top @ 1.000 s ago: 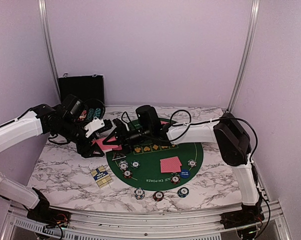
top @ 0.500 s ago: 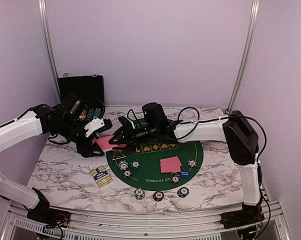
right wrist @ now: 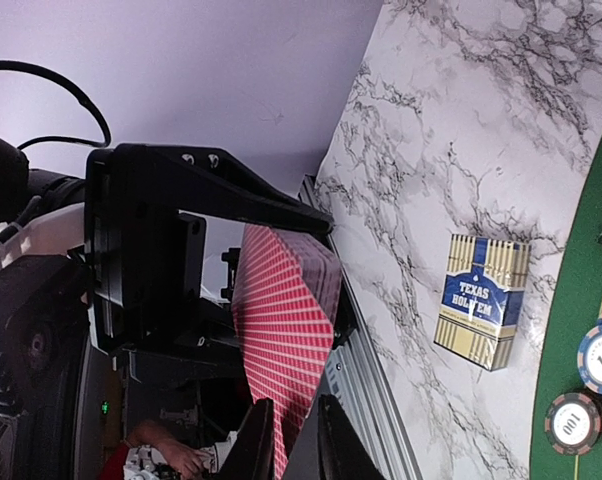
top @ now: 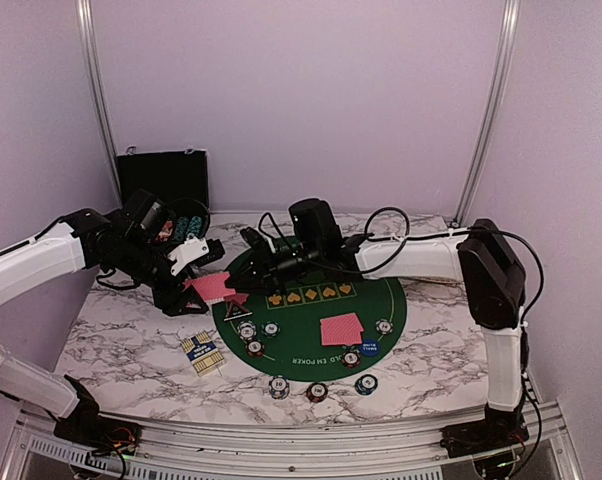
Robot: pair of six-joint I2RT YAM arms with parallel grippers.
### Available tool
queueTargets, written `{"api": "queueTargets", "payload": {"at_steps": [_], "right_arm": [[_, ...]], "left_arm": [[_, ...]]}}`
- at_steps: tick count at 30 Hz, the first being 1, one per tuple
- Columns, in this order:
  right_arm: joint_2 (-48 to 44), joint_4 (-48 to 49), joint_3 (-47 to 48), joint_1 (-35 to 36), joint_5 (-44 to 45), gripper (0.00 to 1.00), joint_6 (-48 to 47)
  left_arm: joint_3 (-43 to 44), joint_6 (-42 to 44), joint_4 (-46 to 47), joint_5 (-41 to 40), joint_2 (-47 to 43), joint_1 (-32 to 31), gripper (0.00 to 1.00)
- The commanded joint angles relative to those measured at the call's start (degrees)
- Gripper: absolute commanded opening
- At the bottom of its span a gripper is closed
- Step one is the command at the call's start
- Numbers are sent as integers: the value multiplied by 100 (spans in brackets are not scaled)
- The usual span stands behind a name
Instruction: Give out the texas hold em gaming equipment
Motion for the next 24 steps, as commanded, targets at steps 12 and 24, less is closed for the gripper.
{"api": "queueTargets", "payload": {"at_steps": [12, 24], "right_arm": [[-305, -360, 19, -93, -16, 0, -185], [-598, -213, -152, -271, -95, 0, -11]], "left_arm": [[-35, 5, 128, 8, -172, 23, 0], [-96, 53, 126, -67, -214, 23, 0]]}}
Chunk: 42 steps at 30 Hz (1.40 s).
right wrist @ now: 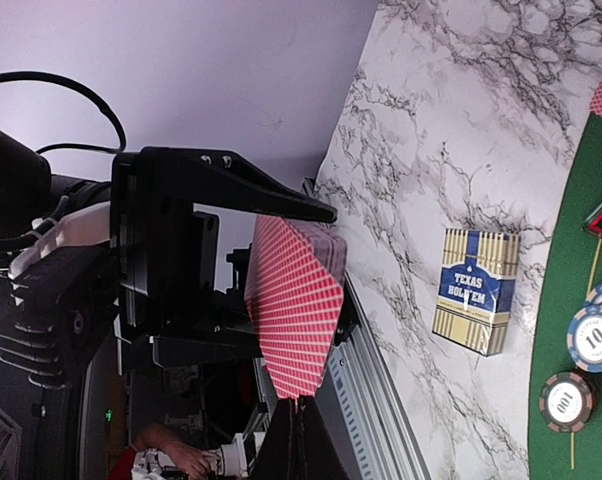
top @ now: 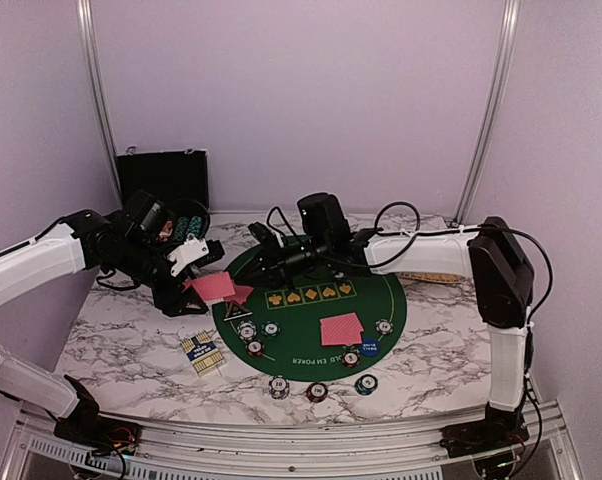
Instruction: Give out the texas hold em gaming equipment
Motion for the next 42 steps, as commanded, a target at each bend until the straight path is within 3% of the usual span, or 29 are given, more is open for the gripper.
{"api": "queueTargets", "payload": {"at_steps": [1, 4, 5, 8, 13, 17, 25, 31, 36, 42], "right_arm": [[-409, -33, -73, -164, -59, 0, -37], [-521, 81, -241, -204, -43, 0, 20], [-509, 154, -279, -190, -69, 5, 62], [-435, 223, -352, -118, -59, 50, 129], [-326, 519, -350, 29, -51, 69, 276], [-124, 489, -71, 141, -88, 69, 299], [273, 537, 217, 323, -216, 58, 433], [315, 668, 278, 325, -270, 43, 537], [320, 753, 277, 323, -295, 25, 595], [249, 759, 246, 288, -313, 12, 598]], "left_arm": [[-65, 51, 90, -30, -199, 23, 0], [-78, 47, 96, -39, -201, 23, 0], [-76, 43, 100, -31, -201, 23, 0], [-46, 26, 95, 7, -194, 23, 0], [-23, 25, 93, 12, -179, 23, 0], [-6, 21, 89, 21, -158, 23, 0], [-4, 8, 89, 9, -179, 25, 0], [3, 9, 95, 12, -172, 23, 0], [14, 0, 93, 10, -162, 23, 0], [13, 8, 94, -16, -169, 23, 0]]}}
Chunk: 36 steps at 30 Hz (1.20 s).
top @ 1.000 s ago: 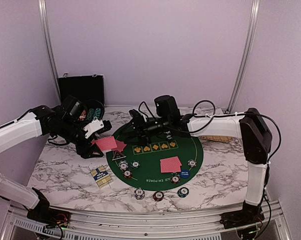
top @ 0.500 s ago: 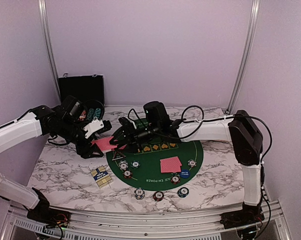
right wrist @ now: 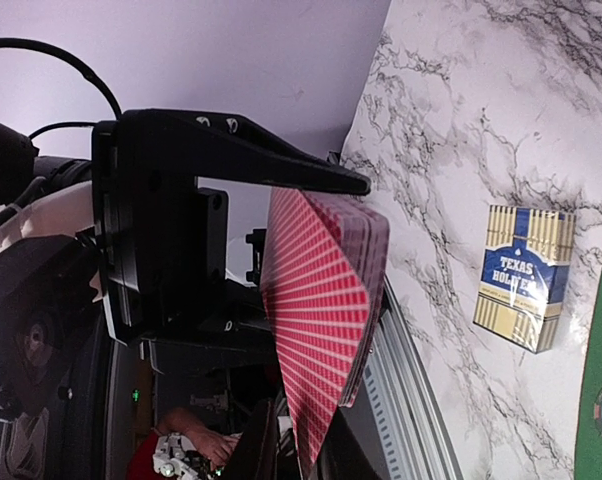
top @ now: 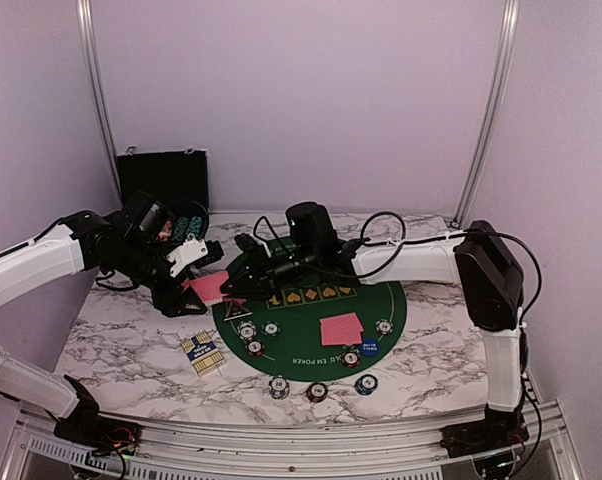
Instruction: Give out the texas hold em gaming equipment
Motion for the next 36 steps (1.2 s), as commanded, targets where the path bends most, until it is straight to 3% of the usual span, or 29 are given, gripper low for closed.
{"api": "queueTargets", "payload": {"at_steps": [1, 8, 28, 36], "right_arm": [[-43, 126, 199, -24, -58, 10, -17], [-170, -76, 34, -150, -47, 0, -167], [-713, -843, -500, -678, 9, 0, -719], [-1023, -1927, -544, -998, 202, 0, -1461]], "left_arm": [[56, 8, 89, 30, -120, 25, 0], [56, 12, 90, 23, -126, 23, 0], [14, 29, 89, 10, -150, 24, 0], [-4, 24, 90, 9, -162, 23, 0]]}}
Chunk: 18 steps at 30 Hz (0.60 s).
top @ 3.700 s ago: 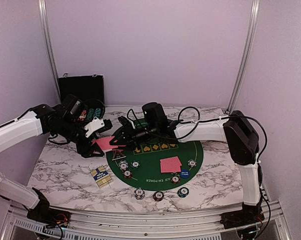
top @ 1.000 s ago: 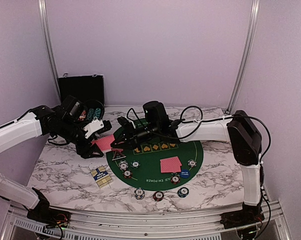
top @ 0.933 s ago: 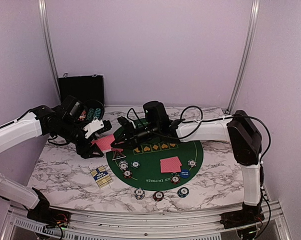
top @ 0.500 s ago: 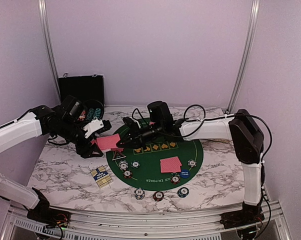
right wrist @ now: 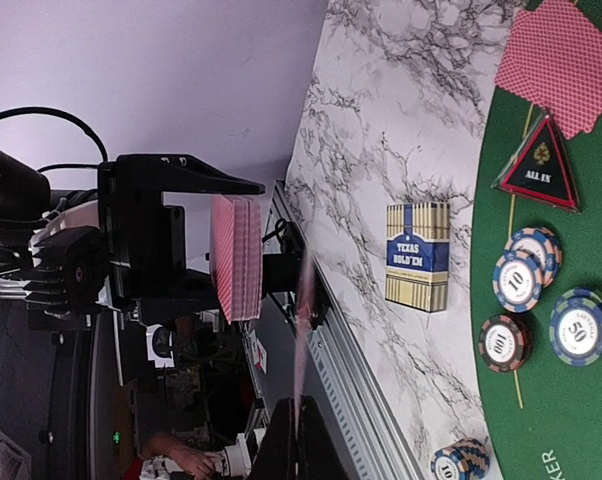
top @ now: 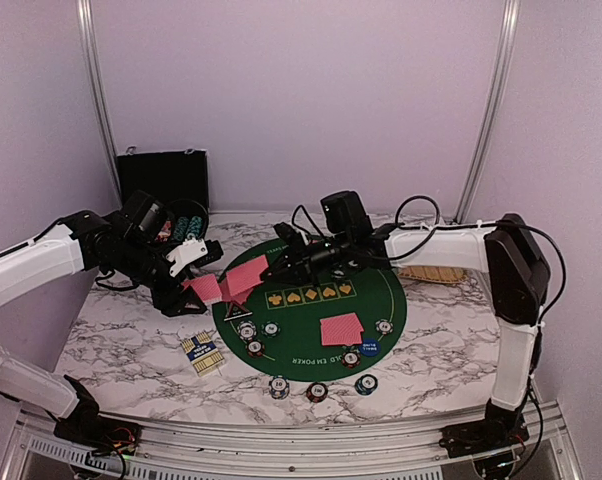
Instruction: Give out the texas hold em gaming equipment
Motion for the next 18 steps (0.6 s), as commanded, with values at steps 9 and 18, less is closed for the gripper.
{"api": "queueTargets", "payload": {"at_steps": [9, 18], "right_arm": [[12, -3108, 1071, -326, 1378, 0, -2386], [621, -4801, 2504, -225, 4073, 0, -4030]], "left_arm": [[-23, 10, 80, 11, -149, 29, 0], [-38, -3, 79, -1, -166, 32, 0]]}}
